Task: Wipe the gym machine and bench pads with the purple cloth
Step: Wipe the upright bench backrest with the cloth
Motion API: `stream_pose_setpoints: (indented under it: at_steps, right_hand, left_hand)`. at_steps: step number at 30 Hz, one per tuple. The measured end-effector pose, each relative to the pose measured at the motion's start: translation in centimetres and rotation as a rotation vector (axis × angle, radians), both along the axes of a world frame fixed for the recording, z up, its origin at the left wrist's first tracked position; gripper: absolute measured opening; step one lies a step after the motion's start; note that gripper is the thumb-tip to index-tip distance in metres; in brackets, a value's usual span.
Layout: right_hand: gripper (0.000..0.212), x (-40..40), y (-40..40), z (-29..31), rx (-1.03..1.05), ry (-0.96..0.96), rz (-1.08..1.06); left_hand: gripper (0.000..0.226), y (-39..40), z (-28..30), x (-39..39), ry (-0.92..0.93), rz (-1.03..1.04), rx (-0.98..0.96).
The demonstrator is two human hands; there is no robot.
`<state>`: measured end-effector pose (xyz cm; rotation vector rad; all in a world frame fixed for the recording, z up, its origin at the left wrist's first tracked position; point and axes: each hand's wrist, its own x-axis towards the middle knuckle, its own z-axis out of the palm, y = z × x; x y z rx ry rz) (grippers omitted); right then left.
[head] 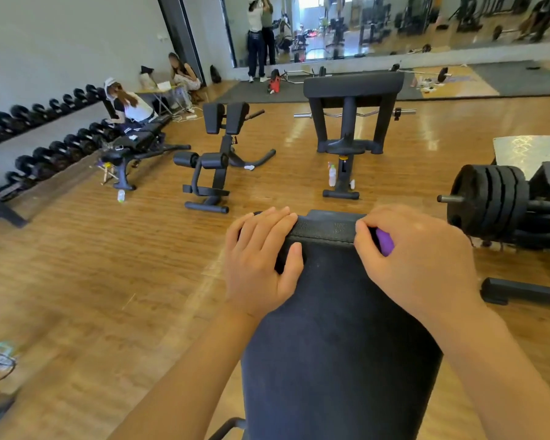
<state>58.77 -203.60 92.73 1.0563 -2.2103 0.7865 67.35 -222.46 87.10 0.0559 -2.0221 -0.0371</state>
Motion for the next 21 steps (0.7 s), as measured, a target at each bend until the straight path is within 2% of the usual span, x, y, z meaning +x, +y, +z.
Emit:
stream_pose_setpoints:
  at_steps: [5, 8, 11, 16, 21]
  right_hand:
    - [0.03, 0.1, 0.1, -0.9, -0.061, 0.09, 0.037]
    - [0.027, 1.4, 0.1, -2.2, -0.098, 0.207, 0.021]
    - [0.028, 2.3, 0.2, -2.9, -0.106, 0.236, -0.022]
    - [0.032, 7.4, 0.3, -4.4, -0.018, 0.145, 0.049]
    - [0.033, 16.3, -1.8, -9.6, 0.101, 0.059, 0.201]
  left_hand:
    - [0.036, 0.1, 0.1, 0.1, -0.018, 0.0, 0.012]
    - [0.04, 0.3, 0.7, 1.1, -0.138, 0.01, 0.016]
    - [0.052, 1.4, 0.7, 3.3, -0.278, 0.069, 0.005]
    - [0.052, 1.7, -2.1, 13.4, -0.427, 0.084, -0.063]
    - [0.053, -1.1, -5.6, 25.5, -0.524, 0.206, -0.065]
